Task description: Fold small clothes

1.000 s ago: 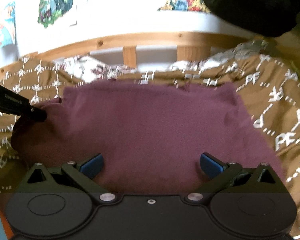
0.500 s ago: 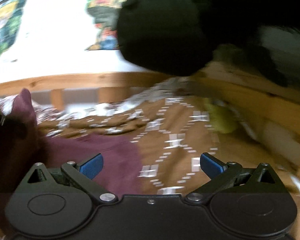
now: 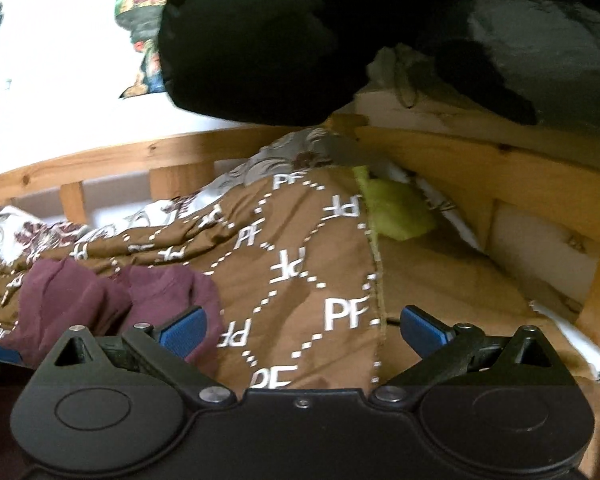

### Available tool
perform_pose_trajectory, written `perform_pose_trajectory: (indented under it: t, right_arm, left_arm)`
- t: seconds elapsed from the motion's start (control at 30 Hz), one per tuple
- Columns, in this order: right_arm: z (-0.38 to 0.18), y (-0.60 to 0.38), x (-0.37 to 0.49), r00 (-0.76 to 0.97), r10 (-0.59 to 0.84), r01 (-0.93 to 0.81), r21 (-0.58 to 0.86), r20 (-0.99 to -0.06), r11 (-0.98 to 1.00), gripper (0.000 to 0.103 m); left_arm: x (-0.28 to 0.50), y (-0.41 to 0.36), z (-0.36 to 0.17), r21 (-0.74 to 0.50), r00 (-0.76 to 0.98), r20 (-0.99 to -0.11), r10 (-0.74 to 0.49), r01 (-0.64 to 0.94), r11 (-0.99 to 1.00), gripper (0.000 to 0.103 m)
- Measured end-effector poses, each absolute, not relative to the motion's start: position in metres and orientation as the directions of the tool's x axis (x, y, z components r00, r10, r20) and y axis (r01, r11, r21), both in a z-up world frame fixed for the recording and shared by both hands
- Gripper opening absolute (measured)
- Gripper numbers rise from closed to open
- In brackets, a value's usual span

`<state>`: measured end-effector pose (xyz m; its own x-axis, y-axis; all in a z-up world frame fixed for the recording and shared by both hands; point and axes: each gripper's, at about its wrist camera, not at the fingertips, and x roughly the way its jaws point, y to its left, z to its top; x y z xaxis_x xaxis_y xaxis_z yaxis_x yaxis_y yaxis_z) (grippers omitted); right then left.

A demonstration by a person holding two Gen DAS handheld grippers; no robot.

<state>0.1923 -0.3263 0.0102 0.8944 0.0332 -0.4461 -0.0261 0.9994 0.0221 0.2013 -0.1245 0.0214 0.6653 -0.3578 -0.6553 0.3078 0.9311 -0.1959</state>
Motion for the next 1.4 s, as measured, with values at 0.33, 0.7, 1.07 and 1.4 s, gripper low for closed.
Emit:
perform_pose_trajectory:
  t: [0.33, 0.7, 1.07, 1.4]
  right_arm:
    - [0.015, -0.316, 0.183, 0.926, 0.199, -0.160, 0.143, -0.322, 0.977, 0.102]
    - [0.015, -0.275, 0.248, 0.677, 0.656, -0.470, 0.491, -0.333, 0.734, 0.102]
    - [-0.028, -0.255, 0.281, 0.578, 0.682, -0.331, 0.636, -0.447, 0.697, 0.089]
    - [-0.036, -0.260, 0.279, 0.590, 0.667, -0.302, 0.643, -0.454, 0.704, 0.026]
  left_arm:
    - [0.164, -0.103, 0.036, -0.092, 0.765, -0.592, -0.253, 0.248, 0.964, 0.102]
    - [0.165, -0.098, -0.009, 0.073, 0.677, -0.732, -0.073, 0.185, 0.980, 0.102]
    - [0.160, -0.119, -0.013, 0.185, 0.719, -0.694, -0.020, 0.206, 0.961, 0.096]
    - [0.154, -0.149, -0.011, 0.297, 0.786, -0.618, -0.015, 0.252, 0.921, 0.044]
